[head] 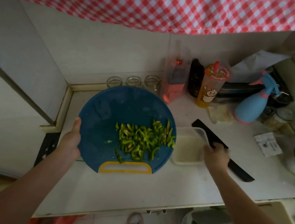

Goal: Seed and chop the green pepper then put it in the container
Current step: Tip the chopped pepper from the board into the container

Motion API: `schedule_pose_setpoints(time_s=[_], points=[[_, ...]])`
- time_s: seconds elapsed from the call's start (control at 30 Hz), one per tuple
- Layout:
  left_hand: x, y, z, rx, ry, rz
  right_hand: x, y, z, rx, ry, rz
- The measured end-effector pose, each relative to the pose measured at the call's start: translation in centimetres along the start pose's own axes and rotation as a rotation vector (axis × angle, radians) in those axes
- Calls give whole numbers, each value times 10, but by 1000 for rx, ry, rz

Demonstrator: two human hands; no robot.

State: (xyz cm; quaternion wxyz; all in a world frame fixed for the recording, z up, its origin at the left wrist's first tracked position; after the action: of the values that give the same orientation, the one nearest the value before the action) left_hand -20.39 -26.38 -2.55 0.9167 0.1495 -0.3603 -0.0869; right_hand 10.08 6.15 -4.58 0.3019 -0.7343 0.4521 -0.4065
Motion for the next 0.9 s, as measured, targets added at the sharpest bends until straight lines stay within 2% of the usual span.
schedule_pose_setpoints(time_s=[0.1, 0.17, 0.23, 0.3, 0.4, 0.5, 0.73, 0.9], points=[[0, 3, -7, 38, -24, -14, 37, -27, -59, 25, -361, 301], [3, 12, -16, 65, -40, -46, 79, -24, -112, 0, -634, 299], [6, 20, -24, 86, -54, -61, 120, 1, -151, 106, -869, 244], [8, 27, -33, 107, -85, -67, 150, 32, -171, 263, -1036, 293], [8, 27, -42, 121, -84, -8, 159, 52, -171, 398, -1032, 427], [7, 19, -45, 88, -20, 36, 146, 50, -157, 361, -926, 495], [8, 9, -54, 83, -23, 51, 119, 43, -125, 242, -936, 551], [9, 15, -61, 94, -43, 40, 98, 37, -111, 254, -944, 503]])
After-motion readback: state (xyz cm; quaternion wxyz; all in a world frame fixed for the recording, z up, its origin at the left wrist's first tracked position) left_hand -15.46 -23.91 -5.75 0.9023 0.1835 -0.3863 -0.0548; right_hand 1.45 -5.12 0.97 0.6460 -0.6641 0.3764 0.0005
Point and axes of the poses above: each hand's wrist, its own x-axis away from the middle knuckle, its own y-axis out of the palm, z = x × y, the point moved 7 cm from there along -x, towards the middle knuckle, and after that the axes turned 14 degrees about x, right-handed, at the moved point
